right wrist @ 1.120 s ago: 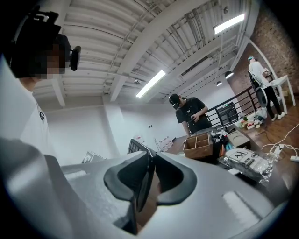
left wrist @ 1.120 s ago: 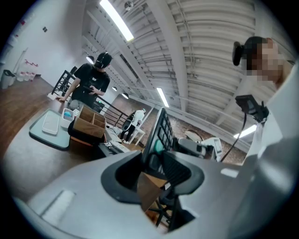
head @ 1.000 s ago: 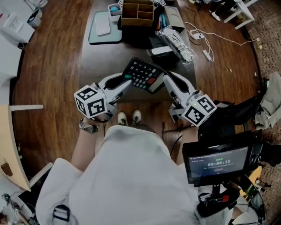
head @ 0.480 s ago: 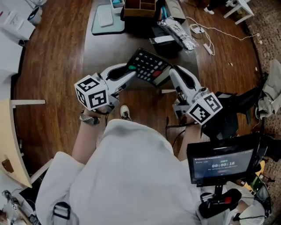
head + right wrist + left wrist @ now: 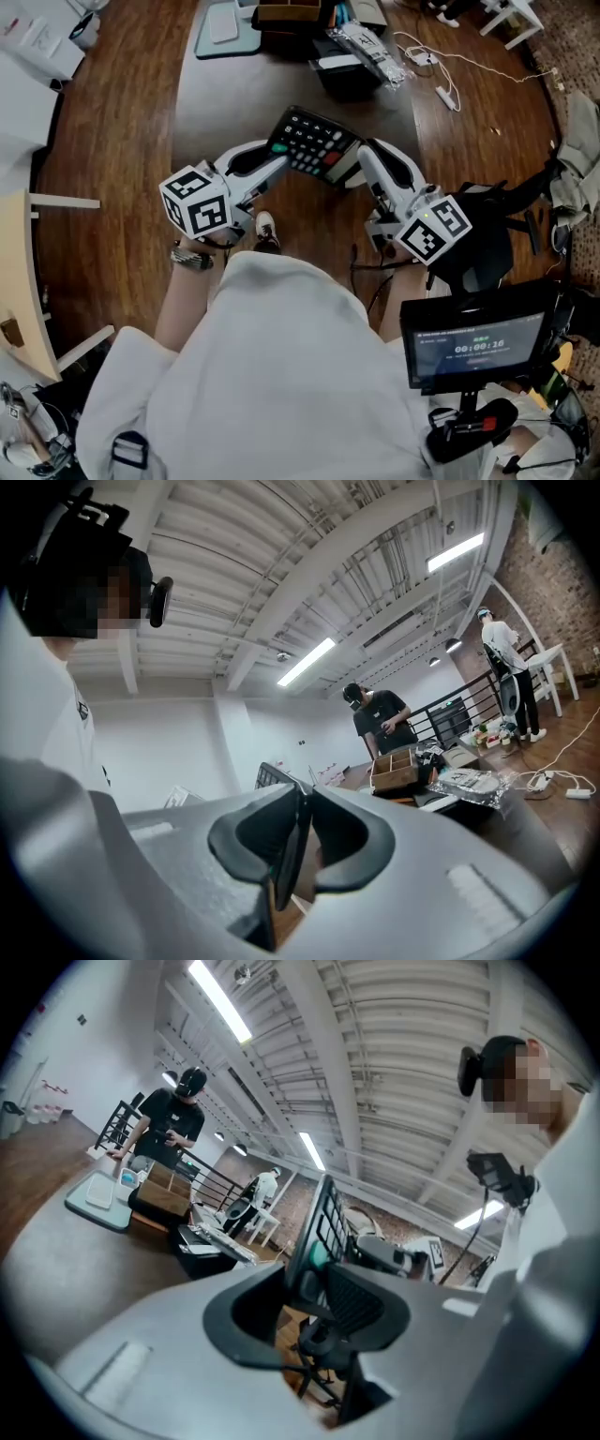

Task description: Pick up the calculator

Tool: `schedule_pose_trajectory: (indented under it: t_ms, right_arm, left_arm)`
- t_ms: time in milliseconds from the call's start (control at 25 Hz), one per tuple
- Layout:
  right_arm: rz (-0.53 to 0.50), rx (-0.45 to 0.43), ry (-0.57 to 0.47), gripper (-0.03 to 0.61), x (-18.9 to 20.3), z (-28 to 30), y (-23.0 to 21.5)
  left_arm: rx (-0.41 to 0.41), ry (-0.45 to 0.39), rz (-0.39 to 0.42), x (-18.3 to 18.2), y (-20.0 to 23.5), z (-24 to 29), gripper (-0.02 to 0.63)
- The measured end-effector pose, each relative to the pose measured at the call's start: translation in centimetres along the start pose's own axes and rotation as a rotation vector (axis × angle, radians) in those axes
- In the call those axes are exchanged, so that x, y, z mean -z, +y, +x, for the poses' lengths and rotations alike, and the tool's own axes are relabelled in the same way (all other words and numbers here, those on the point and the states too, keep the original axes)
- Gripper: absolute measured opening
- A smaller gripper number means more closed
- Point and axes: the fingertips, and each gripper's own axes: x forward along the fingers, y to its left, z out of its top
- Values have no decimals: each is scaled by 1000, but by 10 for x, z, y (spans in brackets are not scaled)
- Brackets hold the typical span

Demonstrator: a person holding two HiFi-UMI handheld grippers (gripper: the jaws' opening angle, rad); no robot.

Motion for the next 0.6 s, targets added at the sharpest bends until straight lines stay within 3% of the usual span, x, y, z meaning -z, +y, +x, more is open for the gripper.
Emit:
schedule_pose_trajectory:
  t_ms: [600]
  right_arm:
    - [-47, -69, -21, 57, 20, -110, 57]
  left_arm:
    - [-41, -34, 42, 69, -107, -28, 147]
